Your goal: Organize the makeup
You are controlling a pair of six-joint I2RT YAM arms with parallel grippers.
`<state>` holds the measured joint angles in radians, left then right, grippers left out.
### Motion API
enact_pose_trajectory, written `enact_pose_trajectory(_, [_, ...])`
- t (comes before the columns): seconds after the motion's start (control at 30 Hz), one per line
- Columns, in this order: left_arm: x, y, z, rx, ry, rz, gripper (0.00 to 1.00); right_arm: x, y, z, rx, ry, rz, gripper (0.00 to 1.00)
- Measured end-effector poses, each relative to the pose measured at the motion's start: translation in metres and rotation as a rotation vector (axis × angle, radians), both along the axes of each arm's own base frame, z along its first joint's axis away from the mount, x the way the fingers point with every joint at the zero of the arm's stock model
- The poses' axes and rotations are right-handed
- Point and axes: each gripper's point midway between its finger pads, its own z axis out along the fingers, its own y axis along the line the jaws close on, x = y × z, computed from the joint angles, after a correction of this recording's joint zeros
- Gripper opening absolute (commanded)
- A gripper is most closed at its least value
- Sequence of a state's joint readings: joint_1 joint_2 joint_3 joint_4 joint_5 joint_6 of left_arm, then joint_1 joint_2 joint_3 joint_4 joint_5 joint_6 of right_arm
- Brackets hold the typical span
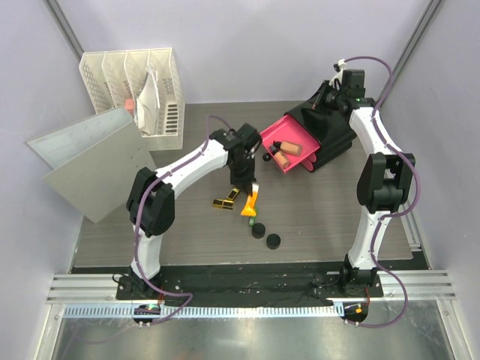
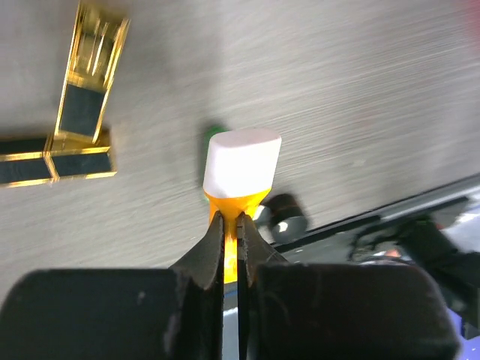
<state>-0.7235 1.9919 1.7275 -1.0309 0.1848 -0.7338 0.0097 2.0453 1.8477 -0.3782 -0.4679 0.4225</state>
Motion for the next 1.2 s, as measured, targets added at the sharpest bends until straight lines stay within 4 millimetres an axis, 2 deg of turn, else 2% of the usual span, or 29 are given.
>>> enact_pose_trajectory(0.17, [0.034,-0.018,0.056,-0.116,-0.147,0.007,0.00,0.000,0.000,0.000,0.000,0.000,0.000,0.01])
enact_pose_trajectory(0.37, [0.069,-0.035,0.121,-0.358,-0.292,0.057,0.00,0.000,0.000,0.000,0.002,0.000,0.002,0.01])
enact_pose_trajectory(0.47, [0.092,-0.047,0.144,-0.510,-0.331,0.120,0.00,0.000,0.001,0.000,0.002,-0.001,0.003,0.01])
enact_pose_trajectory(0.63, [0.138,-0.070,0.171,-0.681,-0.365,0.226,0.00,0.002,0.001,0.000,0.005,-0.001,0.005,0.01])
enact_pose_trajectory(0.73, [0.164,-0.089,0.179,-0.746,-0.392,0.267,0.00,0.002,0.001,0.000,0.007,0.000,0.005,0.01])
enact_pose_trajectory(0.87, [0.181,-0.099,0.168,-0.735,-0.397,0.340,0.00,0.002,0.001,0.000,0.007,0.000,0.006,0.01])
enact_pose_trajectory(1.2, [0.193,-0.106,0.148,-0.693,-0.382,0.507,0.00,0.002,0.001,0.000,0.007,0.000,0.006,0.01])
